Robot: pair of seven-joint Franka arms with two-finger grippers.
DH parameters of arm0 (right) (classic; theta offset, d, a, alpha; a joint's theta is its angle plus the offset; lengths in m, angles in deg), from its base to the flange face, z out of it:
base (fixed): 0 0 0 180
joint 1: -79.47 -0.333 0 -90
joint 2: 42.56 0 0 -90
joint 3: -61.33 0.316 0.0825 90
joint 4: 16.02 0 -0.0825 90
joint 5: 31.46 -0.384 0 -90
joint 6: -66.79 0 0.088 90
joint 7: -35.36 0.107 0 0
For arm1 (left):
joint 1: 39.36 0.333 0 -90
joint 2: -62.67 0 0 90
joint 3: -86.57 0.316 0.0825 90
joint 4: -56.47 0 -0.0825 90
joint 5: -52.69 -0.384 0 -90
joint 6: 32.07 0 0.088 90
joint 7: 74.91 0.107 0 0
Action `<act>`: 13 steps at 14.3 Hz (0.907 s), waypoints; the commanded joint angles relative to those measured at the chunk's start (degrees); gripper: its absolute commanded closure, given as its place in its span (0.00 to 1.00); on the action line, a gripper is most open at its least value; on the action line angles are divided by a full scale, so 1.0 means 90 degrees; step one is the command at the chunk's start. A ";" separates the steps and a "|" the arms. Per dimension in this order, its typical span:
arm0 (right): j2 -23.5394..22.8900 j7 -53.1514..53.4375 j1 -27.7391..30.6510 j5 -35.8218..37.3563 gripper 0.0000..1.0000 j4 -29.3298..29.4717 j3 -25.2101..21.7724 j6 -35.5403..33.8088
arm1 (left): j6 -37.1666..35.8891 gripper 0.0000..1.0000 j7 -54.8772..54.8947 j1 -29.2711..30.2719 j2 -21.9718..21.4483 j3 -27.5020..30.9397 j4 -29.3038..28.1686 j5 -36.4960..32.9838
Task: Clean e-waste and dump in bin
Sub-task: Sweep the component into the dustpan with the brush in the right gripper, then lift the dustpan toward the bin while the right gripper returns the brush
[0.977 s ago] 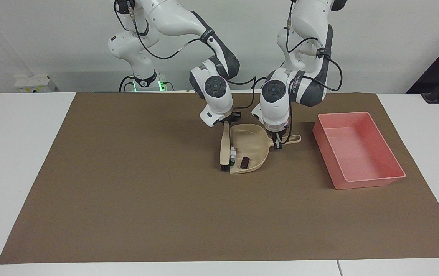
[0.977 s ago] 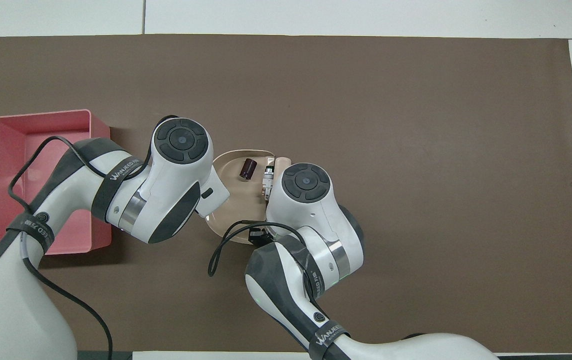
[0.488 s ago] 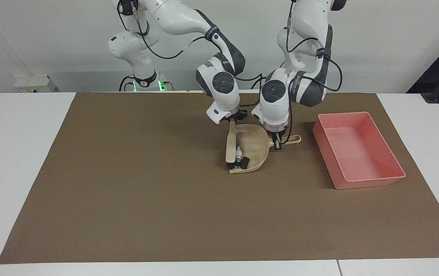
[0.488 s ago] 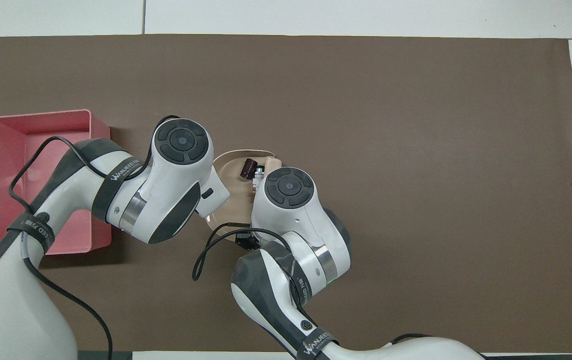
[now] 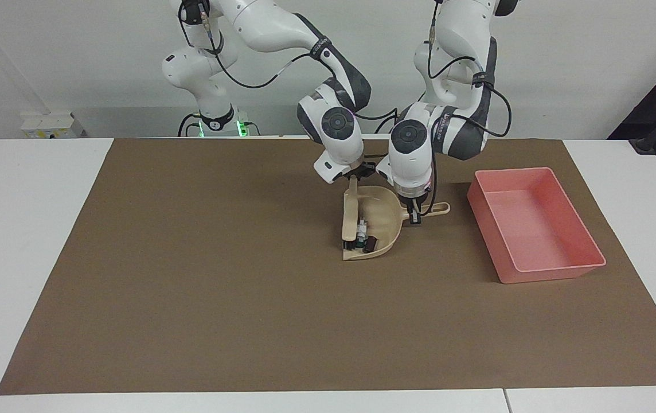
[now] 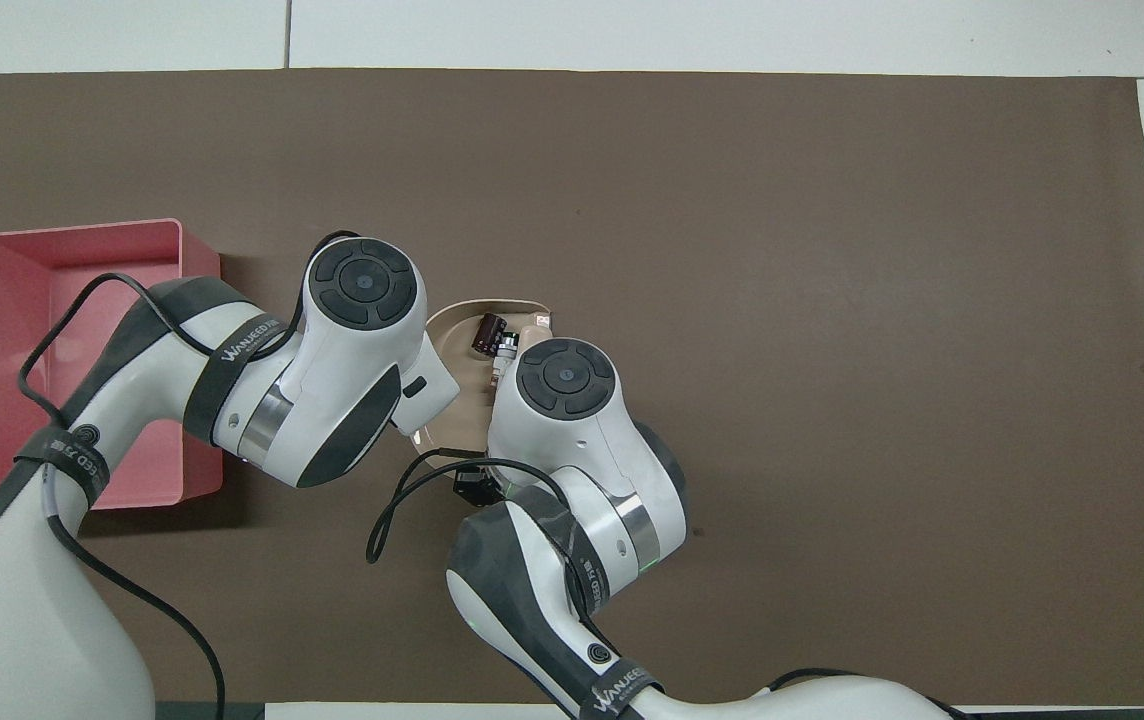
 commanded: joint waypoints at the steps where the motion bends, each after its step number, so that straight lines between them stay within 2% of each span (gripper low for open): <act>1: 0.0002 -0.0018 0.0068 0.0217 1.00 0.0115 -0.0009 -0.0254 | 0.0144 1.00 0.0085 -0.0075 -0.0078 0.0040 -0.0140 -0.0070; 6: 0.0684 -0.0671 0.0614 0.0852 1.00 0.0037 -0.0019 -0.1365 | 0.0231 1.00 0.0552 0.0149 -0.0078 0.0050 -0.0150 0.0183; 11: 0.1914 -0.1861 0.1774 0.1525 1.00 -0.0870 -0.0019 -0.2138 | 0.0271 1.00 0.1089 0.0549 -0.0351 0.0050 -0.0131 0.0633; 13: 0.2363 -0.2369 0.2370 0.1828 1.00 -0.1328 -0.0019 -0.2178 | 0.0251 1.00 0.1324 0.0706 -0.0536 0.0050 -0.0131 0.0799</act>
